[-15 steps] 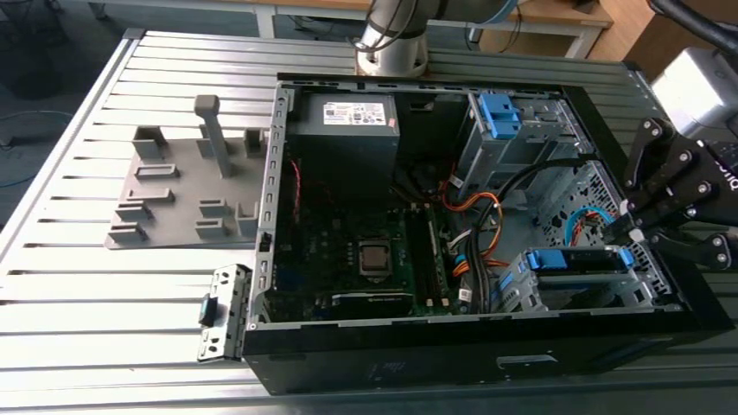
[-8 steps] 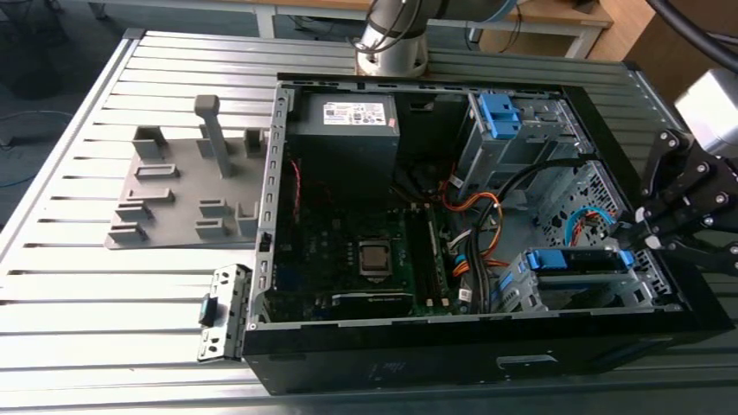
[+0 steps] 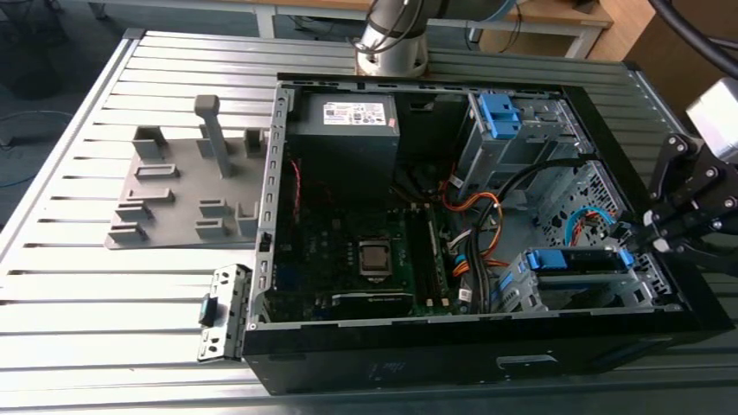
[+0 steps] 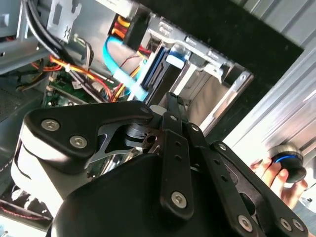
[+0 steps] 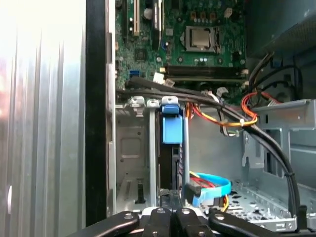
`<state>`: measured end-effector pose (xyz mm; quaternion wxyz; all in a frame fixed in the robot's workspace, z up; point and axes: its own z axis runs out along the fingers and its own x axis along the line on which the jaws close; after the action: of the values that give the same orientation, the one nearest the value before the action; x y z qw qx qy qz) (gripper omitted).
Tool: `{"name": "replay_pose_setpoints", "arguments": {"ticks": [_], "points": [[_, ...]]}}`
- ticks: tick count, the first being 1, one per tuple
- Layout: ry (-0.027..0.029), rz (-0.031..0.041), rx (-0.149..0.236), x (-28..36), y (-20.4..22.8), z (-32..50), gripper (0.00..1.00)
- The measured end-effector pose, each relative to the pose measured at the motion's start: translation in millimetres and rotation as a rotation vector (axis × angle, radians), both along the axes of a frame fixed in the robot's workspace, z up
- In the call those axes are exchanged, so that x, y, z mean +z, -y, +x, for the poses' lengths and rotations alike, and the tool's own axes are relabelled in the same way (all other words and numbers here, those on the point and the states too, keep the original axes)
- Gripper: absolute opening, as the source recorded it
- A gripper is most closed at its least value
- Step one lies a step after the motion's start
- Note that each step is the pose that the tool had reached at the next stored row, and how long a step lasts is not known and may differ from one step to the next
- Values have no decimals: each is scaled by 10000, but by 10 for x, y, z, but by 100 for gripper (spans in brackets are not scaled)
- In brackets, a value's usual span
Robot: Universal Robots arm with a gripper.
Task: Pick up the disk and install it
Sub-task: 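Insert the disk into the insertion slot, then insert the first disk wire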
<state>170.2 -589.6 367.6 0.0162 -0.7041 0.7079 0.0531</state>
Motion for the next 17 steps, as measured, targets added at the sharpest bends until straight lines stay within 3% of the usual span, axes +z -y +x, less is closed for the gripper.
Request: {"name": "replay_pose_setpoints", "arguments": {"ticks": [4, 7, 17], "points": [[-15, -3, 0, -59, -33, 131, 11], [-16, -5, 1, -75, -82, 193, 11], [-15, -5, 0, -75, -87, 207, 11]]}}
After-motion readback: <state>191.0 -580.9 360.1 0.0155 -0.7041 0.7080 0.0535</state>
